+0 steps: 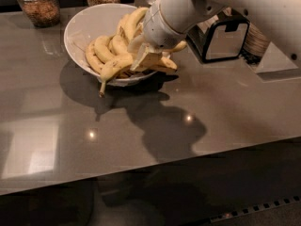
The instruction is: Pick banana from white bowl
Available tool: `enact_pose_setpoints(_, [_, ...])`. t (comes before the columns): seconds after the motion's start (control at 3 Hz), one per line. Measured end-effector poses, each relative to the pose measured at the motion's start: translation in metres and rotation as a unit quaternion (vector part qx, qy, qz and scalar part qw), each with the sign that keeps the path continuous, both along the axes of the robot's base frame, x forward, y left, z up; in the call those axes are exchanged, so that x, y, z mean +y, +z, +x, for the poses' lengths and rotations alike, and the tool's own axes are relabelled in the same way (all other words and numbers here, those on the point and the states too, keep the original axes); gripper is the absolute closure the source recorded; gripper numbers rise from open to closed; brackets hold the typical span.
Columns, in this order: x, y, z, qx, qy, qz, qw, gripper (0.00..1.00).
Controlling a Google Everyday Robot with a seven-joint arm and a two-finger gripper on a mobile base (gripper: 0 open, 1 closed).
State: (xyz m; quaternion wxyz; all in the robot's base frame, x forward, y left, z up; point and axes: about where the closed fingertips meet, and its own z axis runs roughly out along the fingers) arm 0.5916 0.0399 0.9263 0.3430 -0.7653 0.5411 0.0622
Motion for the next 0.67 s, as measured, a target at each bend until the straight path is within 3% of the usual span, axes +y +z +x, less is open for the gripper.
enact_pose_setpoints(0.33, [-0.005,0.014,-0.010,-0.003,0.005,0.008,1.0000,1.00])
enact_pose_setpoints(0.67, [-0.018,0.032,-0.024,0.015,0.013,0.014,0.9997,1.00])
